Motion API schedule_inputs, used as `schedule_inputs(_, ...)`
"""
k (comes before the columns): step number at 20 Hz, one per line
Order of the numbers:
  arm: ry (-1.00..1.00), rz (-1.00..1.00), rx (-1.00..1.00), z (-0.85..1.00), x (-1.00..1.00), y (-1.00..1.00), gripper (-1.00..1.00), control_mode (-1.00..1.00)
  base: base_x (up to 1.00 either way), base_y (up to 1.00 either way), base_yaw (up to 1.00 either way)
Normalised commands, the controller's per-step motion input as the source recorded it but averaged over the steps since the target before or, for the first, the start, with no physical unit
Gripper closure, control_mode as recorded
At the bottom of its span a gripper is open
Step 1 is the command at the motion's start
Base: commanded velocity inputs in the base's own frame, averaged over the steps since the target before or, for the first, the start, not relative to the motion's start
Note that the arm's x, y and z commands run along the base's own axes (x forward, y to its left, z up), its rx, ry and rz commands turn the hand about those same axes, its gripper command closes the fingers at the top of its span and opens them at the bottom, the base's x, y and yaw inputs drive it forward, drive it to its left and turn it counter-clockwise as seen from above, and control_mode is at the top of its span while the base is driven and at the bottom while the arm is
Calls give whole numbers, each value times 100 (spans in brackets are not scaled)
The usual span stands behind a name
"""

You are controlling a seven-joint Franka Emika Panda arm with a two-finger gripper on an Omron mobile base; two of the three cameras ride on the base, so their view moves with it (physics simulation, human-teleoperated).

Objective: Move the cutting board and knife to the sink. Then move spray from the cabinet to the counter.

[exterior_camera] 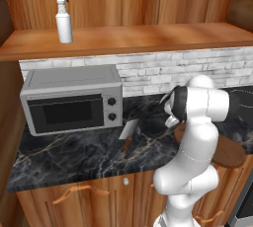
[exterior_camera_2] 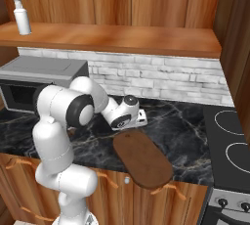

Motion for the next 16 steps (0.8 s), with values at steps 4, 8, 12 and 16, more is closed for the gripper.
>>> schedule_inputs(4, 0, -1, 0, -36, -56, -23, -100, -100, 0, 0, 0)
schedule_inputs(8, 0, -1, 0, -35, -48, -23, -100, -100, 0, 0, 0)
schedule_inputs(12, 2, -1, 0, -38, -35, -18, -100, -100, 0, 0, 0)
schedule_inputs(16, 3, -1, 1, -29, -13, -14, -100, -100, 0, 0, 0)
